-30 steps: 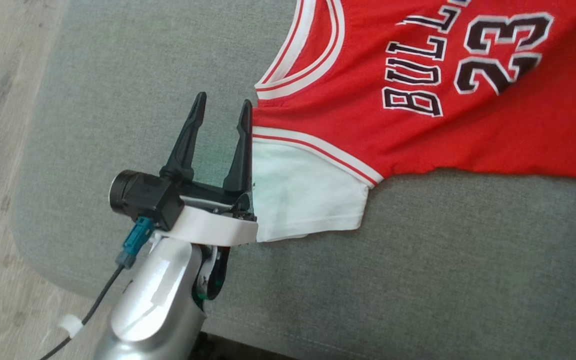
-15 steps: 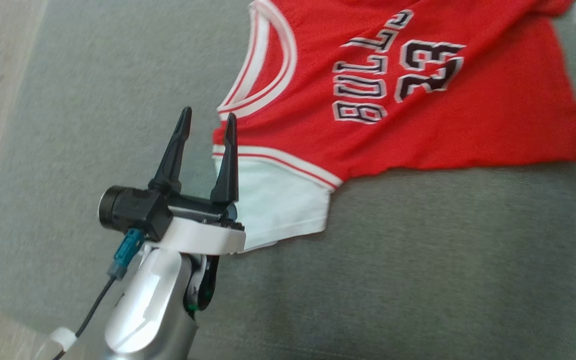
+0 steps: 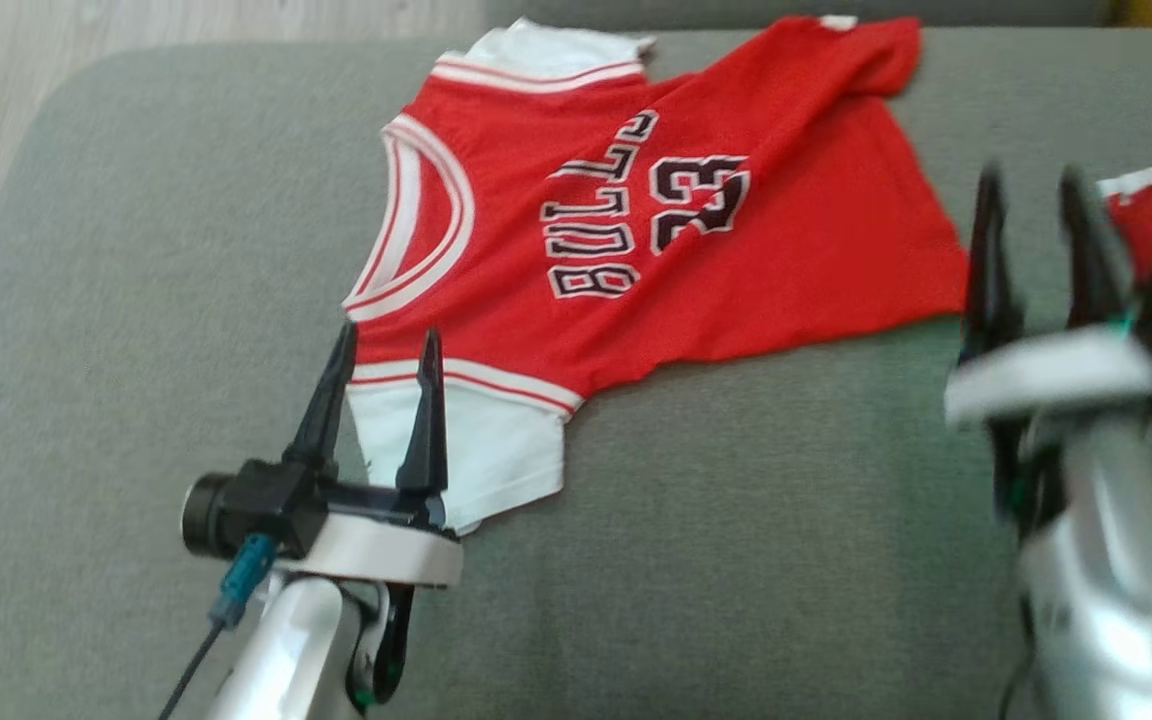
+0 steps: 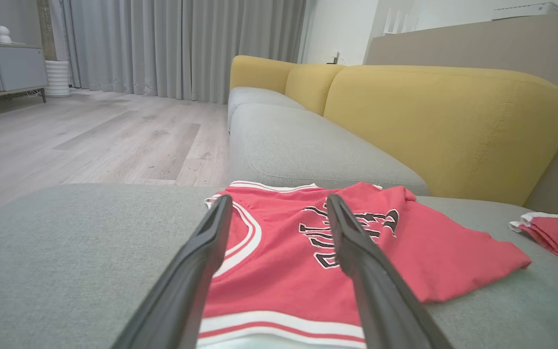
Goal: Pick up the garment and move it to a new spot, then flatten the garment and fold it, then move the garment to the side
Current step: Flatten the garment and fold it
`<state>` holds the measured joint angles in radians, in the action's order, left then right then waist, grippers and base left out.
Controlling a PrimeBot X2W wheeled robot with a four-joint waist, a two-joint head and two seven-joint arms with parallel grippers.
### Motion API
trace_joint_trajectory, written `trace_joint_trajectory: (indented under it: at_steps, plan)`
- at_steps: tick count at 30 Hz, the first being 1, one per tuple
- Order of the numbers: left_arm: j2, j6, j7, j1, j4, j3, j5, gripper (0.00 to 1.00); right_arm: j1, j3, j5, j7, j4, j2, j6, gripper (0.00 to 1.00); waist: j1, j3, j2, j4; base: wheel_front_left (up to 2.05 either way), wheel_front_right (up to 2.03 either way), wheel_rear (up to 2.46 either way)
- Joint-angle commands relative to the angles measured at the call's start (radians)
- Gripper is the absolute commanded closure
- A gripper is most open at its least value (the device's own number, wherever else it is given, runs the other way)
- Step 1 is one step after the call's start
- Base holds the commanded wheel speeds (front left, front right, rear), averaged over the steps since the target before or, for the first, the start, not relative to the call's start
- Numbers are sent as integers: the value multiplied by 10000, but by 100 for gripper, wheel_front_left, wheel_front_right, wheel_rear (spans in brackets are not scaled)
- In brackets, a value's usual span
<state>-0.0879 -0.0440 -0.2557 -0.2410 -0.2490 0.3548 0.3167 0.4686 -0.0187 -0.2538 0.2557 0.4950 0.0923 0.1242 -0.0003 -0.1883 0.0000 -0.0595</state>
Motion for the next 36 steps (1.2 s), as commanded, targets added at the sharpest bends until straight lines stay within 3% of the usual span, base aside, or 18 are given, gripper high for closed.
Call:
trace_joint_trajectory:
  at_steps: [1, 10, 14, 18, 26, 34, 35, 36]
  plan:
    - [-185, -40, -61, -42, 226, -354, 14, 0, -487, 214, 164, 59, -790, -222, 65, 0, 3, 262, 0, 243, 0, 0, 0]
    - [-484, -247, 93, 184, -298, -583, 137, 0, -2497, 600, -505, -39, -2062, -416, 65, 0, 3, 402, 0, 632, 0, 0, 0]
    - [-867, -661, 1018, -150, -1067, -885, 138, 0, -2636, 794, -859, -73, -2478, -418, 65, 0, 3, 218, 0, 871, 0, 0, 0]
    - [-1171, -753, 1526, -668, -1692, -1050, 143, 0, -2695, 980, -1014, -102, -2672, -419, 65, 0, 3, 14, 0, 1094, 0, 0, 0]
    - [-1708, -254, 2846, -1886, -3107, -1061, 392, 0, -2570, 846, -1234, -70, -2878, -420, 65, 0, 3, -642, 0, 1558, 0, 0, 0]
    - [-2049, -83, 3565, -2626, -4345, -1037, 484, 0, -2489, 989, -1387, -11, -2827, -420, 65, 0, 3, -986, 0, 1761, 0, 0, 0]
    - [-2070, 22, 3652, -2685, -4421, -992, 506, 63, -2467, 1021, -1412, -5, -2828, -420, 65, 0, 3, -1006, 0, 1781, 0, 0, 0]
    - [-2099, 100, 3691, -2753, -4458, -958, 512, 100, -2448, 1047, -1439, 2, -2831, -420, 65, 0, 3, -1020, 0, 1799, 0, 0, 0]
